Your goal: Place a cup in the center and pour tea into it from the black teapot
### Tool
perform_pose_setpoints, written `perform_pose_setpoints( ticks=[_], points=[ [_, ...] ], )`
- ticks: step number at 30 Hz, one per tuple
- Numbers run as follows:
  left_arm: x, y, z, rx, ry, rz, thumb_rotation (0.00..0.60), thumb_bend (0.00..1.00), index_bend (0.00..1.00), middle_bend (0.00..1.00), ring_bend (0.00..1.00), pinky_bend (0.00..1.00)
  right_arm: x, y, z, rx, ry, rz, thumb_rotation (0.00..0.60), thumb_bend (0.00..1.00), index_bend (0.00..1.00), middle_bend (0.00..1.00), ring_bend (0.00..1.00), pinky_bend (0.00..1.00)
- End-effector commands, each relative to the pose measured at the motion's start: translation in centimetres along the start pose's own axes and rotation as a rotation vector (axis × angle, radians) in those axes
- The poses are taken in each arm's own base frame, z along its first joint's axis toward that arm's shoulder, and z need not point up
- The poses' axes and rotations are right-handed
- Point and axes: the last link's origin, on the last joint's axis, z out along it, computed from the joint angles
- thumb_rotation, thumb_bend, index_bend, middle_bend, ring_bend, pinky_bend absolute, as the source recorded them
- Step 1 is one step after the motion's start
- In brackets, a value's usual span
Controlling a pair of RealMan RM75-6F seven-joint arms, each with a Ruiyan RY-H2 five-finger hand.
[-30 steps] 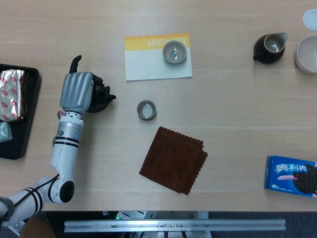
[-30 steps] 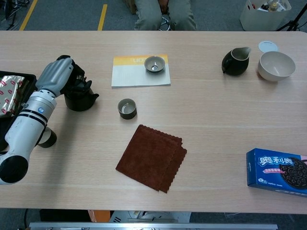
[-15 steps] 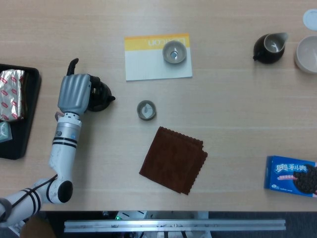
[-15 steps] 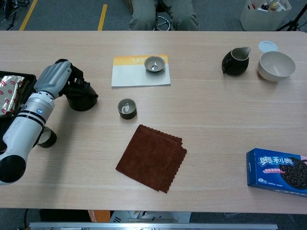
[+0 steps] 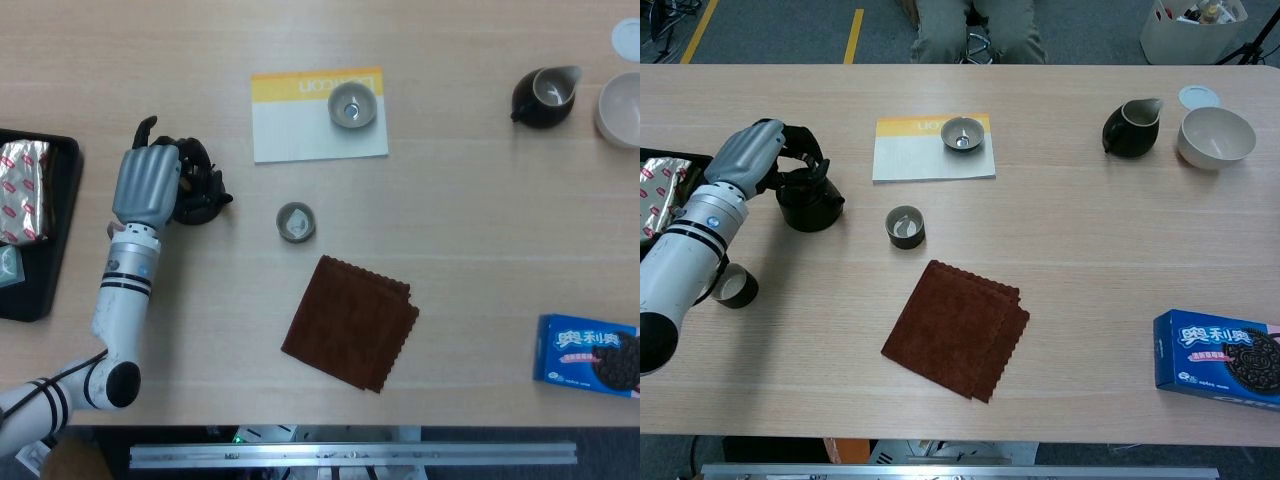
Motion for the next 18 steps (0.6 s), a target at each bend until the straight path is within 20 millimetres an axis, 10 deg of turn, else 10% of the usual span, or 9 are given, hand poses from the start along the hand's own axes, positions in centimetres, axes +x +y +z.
perform_pose_setpoints(
  ticks=[1, 9, 18],
  points=[
    [0.9, 0.4, 0.0, -0.014, 0.012, -0.013, 0.347, 0.38, 0.42, 0.42, 0.28, 0.09, 0.1, 0.0, 0.0, -0.001, 0.003, 0.003, 0.600, 0.23, 0.09, 0.11, 0.00, 0.00],
    [3.8, 1.6, -1.0, -0.094, 0.054, -0.019, 0.355, 0.38, 0.40, 0.40, 0.24, 0.09, 0.8, 0.5, -0.2, -0.010, 0.028, 0.011, 0.600, 0.23, 0.09, 0.11, 0.00, 0.00],
    [7.0, -0.3, -4.6, -0.134, 0.109, 0.098, 0.513, 0.38, 0.41, 0.40, 0.24, 0.09, 0.6, 0.9, -1.5, 0.015, 0.081, 0.015, 0.600, 0.23, 0.12, 0.13, 0.00, 0.00]
  ],
)
